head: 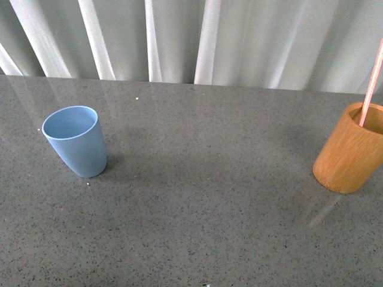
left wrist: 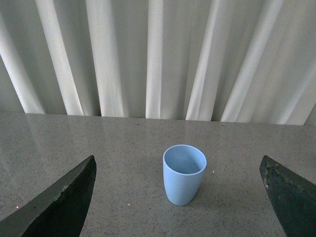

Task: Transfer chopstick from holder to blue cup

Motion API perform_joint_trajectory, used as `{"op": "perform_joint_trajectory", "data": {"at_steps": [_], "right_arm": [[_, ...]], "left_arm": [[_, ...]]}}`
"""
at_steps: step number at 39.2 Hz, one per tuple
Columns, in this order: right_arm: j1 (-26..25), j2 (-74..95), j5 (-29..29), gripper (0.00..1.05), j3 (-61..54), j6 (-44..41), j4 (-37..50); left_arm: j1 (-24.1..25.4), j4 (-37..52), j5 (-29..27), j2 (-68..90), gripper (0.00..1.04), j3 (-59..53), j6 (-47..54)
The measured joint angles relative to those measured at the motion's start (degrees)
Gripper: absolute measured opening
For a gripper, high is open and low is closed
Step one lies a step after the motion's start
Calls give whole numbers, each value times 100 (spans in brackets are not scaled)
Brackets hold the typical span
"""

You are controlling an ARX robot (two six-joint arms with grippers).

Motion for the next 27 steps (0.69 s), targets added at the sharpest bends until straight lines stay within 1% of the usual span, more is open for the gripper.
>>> {"op": "perform_joint_trajectory", "data": {"at_steps": [4,5,6,7,8,9,10,11,15,16,20,23,27], "right_arm": [[0,0,0,95,0,0,0],[0,0,0,95,0,0,0],[0,0,0,95,0,0,0],[0,0,-2,95,0,0,0],[0,0,-2,95,0,0,0],[0,0,9,95,0,0,0],[0,0,11,95,0,4,0],[0,-2,7,95,0,4,0],[0,0,0,95,0,7,0],[0,0,2,95,0,11,0],[0,0,2,95,0,15,0],[0,0,7,95,0,15,0],[0,0,2,95,0,15,0]], "left_arm": [[0,-2,-11,2,98,2,0],[-83,-103,-256,76,98,28,-83],[-212,-348,-719,195,98,111,-308],[-455,-754,-1401,479,98,269,-651],[-592,-955,-1827,717,98,369,-833],[-688,-1064,-2114,973,98,442,-1058],[-734,-1086,-2514,1198,98,481,-1263],[-758,-1049,-2717,1515,98,525,-1523],[-605,-658,-2621,2345,98,743,-1714],[-479,-413,-2393,2804,98,966,-1663],[-131,-420,-1766,4249,98,1858,-1436],[-11,-595,-1394,5119,98,2406,-1231],[22,-765,-1263,5976,98,2977,-1001]]}}
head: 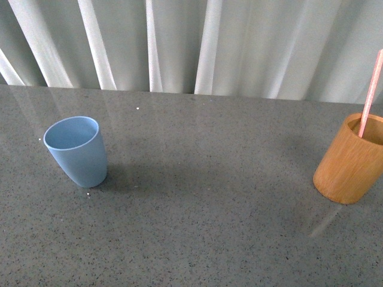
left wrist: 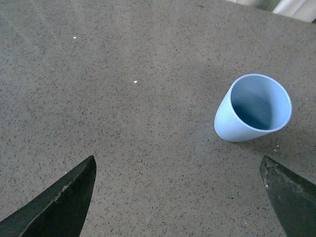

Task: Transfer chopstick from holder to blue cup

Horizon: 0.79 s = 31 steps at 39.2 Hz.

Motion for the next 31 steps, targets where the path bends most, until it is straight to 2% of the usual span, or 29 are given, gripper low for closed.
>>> {"op": "perform_joint_trajectory", "data": {"at_steps": [8,13,19,31], "right_arm": [[0,0,2,95,0,0,0],[0,0,0,95,0,0,0],[0,0,0,95,0,0,0],[0,0,0,95,0,0,0]], "left_arm": [[-227,-302,118,1086,98,962,103],[-595,-404,118,1585,98,1318,22],[-1071,-280,-186,2505,98,1563,-155],[-1237,-61,-422,3598,98,2159,-337]]}}
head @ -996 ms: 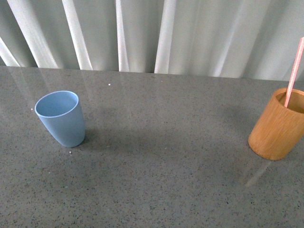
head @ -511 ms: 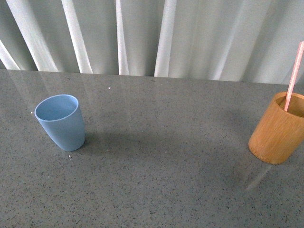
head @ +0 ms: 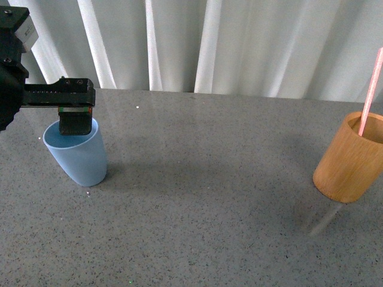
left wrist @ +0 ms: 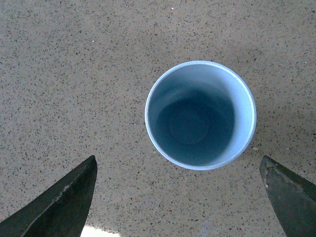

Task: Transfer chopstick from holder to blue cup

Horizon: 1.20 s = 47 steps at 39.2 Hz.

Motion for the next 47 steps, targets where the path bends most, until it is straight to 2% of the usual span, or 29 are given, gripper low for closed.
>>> {"op": "perform_joint_trajectory", "data": {"at_steps": [14,27,32,44,46,47], "right_arm": [[0,0,2,95,0,0,0],[0,0,0,95,0,0,0],[0,0,0,95,0,2,0],[0,0,0,95,0,0,0],[0,0,0,95,0,0,0],[0,0,2,95,0,0,0]], "left_arm": [[264,96,-151,1049,98,673,17],[518,214,-146,1528,97,780,85],[439,140,175,1641,71,942,87],[144,-216,431,1731,12,1252,107],[122,-260,468,1733,4,1263,107],[109,-275,474,1731,4,1268,96]]}}
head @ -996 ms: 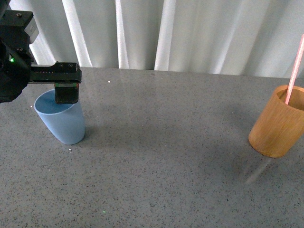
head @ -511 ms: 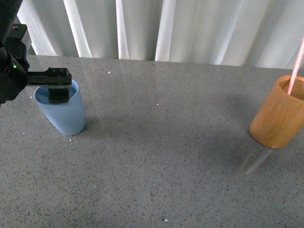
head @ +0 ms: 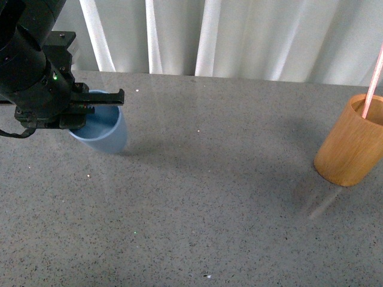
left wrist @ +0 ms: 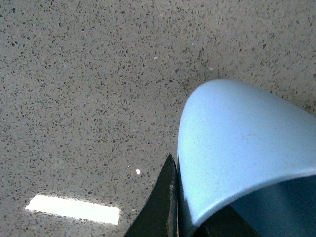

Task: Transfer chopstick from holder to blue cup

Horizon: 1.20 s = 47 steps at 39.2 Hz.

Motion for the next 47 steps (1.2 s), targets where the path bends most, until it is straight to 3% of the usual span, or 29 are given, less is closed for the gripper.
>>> {"op": "perform_joint_trajectory", "data": {"at_steps": [8,16,32,47], "right_arm": [[0,0,-2,95,0,0,0],[0,0,-2,95,0,0,0],[0,0,0,95,0,2,0],[0,0,0,95,0,0,0]], "left_arm": [[-212,-157,48,-166,4,39,35],[-726,-376,175,-634,4,291,39],[-2282,-1187,48,-297,4,1054,702],[-2514,-1200,-98,566,4,1460,739]]}}
